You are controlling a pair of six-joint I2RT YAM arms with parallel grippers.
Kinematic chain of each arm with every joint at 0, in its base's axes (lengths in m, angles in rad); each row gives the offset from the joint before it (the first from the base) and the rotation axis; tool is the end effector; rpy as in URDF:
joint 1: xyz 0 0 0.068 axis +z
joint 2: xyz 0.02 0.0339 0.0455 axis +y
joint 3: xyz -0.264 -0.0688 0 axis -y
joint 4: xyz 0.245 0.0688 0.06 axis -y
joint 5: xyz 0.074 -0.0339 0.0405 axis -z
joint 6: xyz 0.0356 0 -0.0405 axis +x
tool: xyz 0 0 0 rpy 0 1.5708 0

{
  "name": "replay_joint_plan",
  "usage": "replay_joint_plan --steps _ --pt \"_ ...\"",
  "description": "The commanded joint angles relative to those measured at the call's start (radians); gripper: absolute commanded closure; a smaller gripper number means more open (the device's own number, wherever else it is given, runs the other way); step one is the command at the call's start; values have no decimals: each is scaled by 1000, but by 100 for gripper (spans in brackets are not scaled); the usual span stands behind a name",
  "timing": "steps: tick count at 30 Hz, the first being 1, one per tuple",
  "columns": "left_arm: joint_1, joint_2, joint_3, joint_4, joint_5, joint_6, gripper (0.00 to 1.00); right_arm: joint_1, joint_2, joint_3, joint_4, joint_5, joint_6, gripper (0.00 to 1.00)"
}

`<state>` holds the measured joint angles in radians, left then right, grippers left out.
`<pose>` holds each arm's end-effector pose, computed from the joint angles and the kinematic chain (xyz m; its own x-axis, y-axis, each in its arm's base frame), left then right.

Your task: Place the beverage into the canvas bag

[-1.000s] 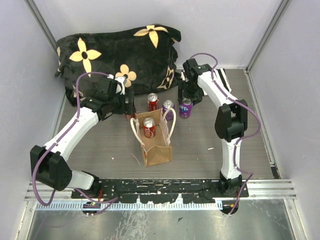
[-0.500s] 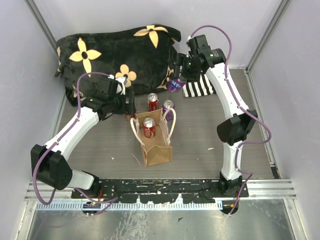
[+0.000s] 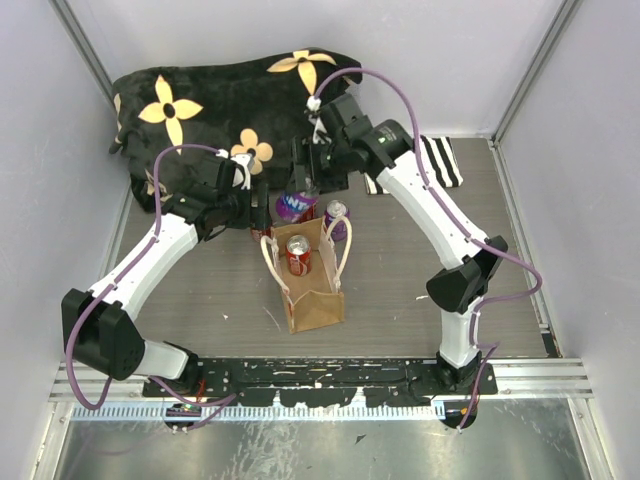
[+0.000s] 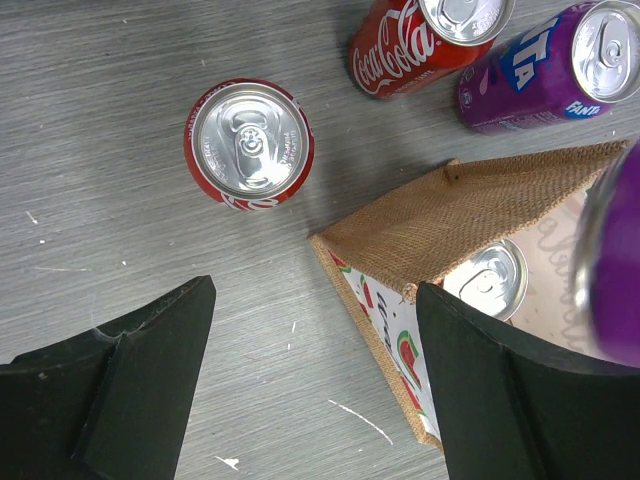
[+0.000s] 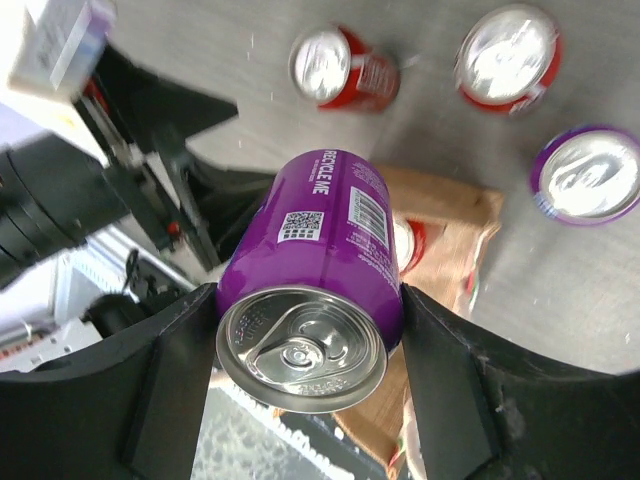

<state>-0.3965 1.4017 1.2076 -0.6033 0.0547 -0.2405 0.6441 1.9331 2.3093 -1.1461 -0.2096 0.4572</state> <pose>0.2797 -0.1192 0.3070 -0.7413 0.0525 -0.6691 0.2515 0.9460 -0.2044 0.3134 0.2446 0.4304 -0.8114 -0.0694 -0.5803 -0.3885 0.8058 0.4469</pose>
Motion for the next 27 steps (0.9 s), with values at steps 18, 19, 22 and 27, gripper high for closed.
replay_joint_plan --steps 18,19,22,27 --pt "-2 18 2 33 16 -6 12 78 -189 -261 -131 70 -14 99" --pt "-2 22 2 33 17 -8 12 78 -192 -278 -127 73 -14 99" --pt "-2 29 6 34 20 -11 12 79 -190 -321 -108 84 -22 99" --pt "-2 42 22 35 21 -12 12 80 -168 -366 -70 107 -37 99"
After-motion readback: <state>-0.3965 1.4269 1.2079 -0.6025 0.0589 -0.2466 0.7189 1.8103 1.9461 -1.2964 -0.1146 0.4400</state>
